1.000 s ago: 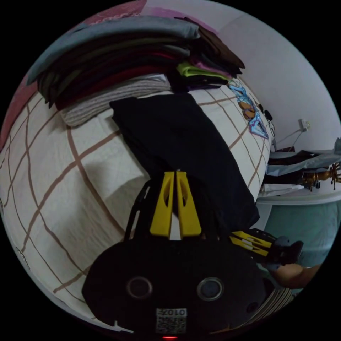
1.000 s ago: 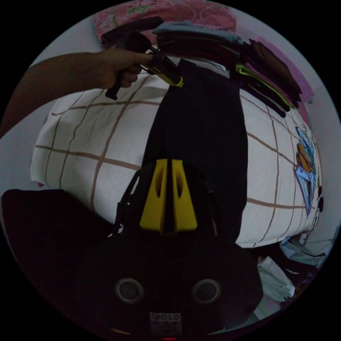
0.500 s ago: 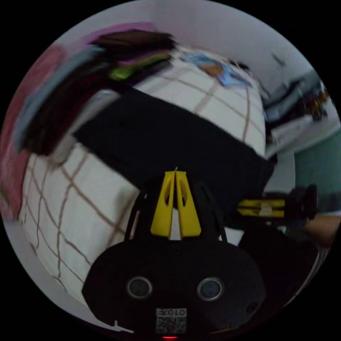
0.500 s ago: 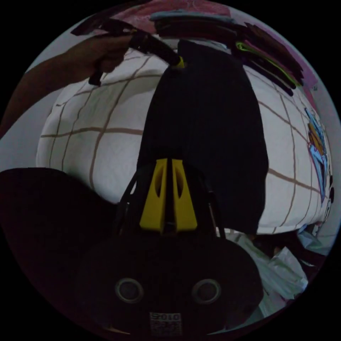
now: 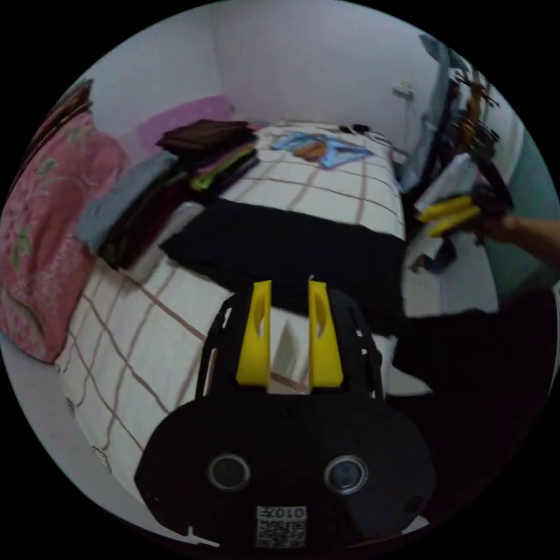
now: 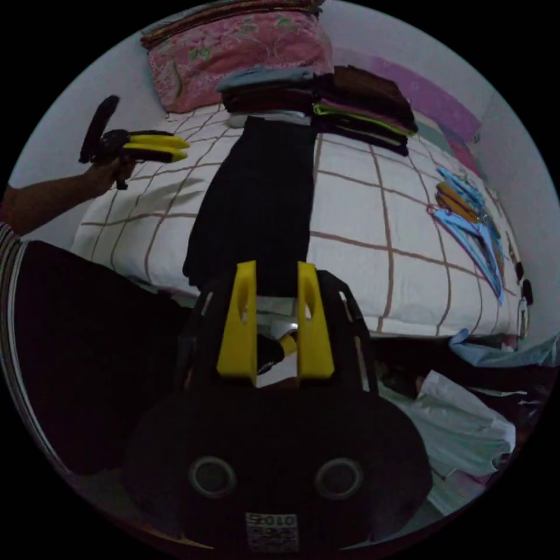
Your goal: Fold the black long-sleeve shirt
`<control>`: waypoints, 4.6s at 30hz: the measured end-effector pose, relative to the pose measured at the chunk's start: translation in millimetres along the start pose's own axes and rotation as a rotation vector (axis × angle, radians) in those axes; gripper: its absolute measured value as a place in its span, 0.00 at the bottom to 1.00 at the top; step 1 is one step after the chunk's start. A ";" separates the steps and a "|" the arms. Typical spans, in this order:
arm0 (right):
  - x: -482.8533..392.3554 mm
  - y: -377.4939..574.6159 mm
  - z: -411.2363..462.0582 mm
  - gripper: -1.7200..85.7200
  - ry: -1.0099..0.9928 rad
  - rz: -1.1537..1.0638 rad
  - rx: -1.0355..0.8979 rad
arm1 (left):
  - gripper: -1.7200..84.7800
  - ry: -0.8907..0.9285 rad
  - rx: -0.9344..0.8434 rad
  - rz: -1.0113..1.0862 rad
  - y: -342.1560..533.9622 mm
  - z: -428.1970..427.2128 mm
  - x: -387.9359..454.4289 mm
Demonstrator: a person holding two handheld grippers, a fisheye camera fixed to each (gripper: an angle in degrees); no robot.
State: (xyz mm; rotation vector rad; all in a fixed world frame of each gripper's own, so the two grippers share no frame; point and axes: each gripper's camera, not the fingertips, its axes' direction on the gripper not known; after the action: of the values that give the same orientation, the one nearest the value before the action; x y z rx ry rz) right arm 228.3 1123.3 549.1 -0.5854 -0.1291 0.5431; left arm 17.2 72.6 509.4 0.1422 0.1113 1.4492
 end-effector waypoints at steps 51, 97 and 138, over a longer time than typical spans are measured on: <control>277.1 -129.3 19.1 0.08 -0.628 -0.183 -0.180 | 0.12 0.730 0.054 -1.034 258.0 101.6 100.1; 425.5 -476.3 -1.8 0.08 -0.876 0.168 -0.524 | 0.10 1.054 -0.070 -1.426 228.1 221.8 -199.3; 402.1 -381.9 -80.6 0.08 -0.614 -0.051 0.128 | 0.07 0.376 0.149 -0.858 109.2 122.4 -171.1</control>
State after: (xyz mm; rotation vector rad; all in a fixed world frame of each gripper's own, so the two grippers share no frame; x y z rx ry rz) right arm 764.3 1026.9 680.8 -0.2748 -0.6832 0.6632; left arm -90.3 -88.3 646.4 -0.0610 0.5220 0.5937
